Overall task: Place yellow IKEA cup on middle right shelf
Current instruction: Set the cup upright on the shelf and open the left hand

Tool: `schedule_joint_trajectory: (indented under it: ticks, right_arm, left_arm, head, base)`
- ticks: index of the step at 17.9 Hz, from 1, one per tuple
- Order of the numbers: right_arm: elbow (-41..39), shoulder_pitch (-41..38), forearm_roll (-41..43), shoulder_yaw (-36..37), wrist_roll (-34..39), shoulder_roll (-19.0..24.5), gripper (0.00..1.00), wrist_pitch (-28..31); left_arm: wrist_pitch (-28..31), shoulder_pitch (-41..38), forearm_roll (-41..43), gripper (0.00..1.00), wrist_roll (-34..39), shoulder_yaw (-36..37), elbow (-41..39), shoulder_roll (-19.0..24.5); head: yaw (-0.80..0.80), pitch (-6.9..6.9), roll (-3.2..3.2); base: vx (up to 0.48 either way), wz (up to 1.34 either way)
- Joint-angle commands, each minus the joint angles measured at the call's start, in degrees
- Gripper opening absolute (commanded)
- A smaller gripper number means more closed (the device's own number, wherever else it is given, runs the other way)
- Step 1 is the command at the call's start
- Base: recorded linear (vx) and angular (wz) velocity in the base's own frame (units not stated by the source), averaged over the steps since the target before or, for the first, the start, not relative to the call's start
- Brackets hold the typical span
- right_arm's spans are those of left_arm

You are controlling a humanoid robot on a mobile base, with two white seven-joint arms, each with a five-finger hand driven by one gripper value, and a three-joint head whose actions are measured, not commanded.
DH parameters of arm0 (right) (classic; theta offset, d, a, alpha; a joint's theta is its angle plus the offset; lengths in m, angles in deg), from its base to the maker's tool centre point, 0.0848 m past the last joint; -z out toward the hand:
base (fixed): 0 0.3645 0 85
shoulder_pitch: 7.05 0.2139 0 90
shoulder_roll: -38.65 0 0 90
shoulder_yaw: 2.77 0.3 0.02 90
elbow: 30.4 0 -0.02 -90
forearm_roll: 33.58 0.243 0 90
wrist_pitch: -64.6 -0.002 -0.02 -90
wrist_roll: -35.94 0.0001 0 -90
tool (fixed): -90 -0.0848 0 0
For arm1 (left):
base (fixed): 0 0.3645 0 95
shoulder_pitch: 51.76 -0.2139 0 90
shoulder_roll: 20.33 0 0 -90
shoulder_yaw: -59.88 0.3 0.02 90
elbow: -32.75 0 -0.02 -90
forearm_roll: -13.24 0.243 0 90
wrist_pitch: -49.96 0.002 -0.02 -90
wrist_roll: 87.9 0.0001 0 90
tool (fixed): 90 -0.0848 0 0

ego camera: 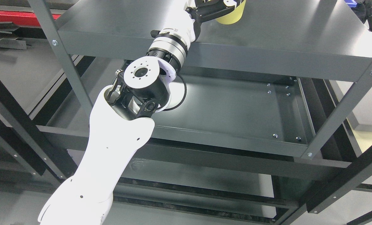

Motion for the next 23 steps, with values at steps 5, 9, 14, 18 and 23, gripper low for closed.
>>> schedule_joint_trajectory:
  ticks: [5, 9, 14, 18, 23]
  right_arm:
    - [0.01, -0.79, 1.41, -0.97, 0.03, -1.0, 0.99, 0.02]
    - [0.01, -0.79, 1.41, -0.97, 0.03, -1.0, 0.99, 0.02]
    - [0.01, -0.79, 1.41, -0.97, 0.03, -1.0, 0.99, 0.02]
    - [0.01, -0.79, 1.41, -0.97, 0.03, -1.0, 0.99, 0.02]
    - [0.01, -0.79, 1.41, -0.97, 0.03, -1.0, 0.99, 0.02]
  left_arm:
    - [0.3, -0.46, 2.51, 0.82, -0.18, -0.28, 0.3, 1.0]
    - [0.3, -0.99, 2.51, 0.87, -0.18, -1.51, 0.21, 1.0]
    - [0.22, -1.34, 2.6, 0.98, -0.53, -3.0, -0.75, 1.0]
    - [-1.53, -2.48, 2.6, 0.99, -0.62, -3.7, -3.31, 1.0]
    - [-11.71, -4.94, 2.51, 0.99, -2.37, -4.06, -3.66, 1.0]
  head:
    - [0.0, 0.0, 0.0]
    - [0.0, 0.0, 0.0]
    - [0.0, 0.0, 0.0]
    - [0.0, 0.0, 0.0]
    - [0.0, 0.0, 0.0]
  base:
    - [0.018, -0.04]
    - [0.004, 0.0]
    - [0.0, 0.0]
    - [0.0, 0.0]
    - [0.0, 0.0]
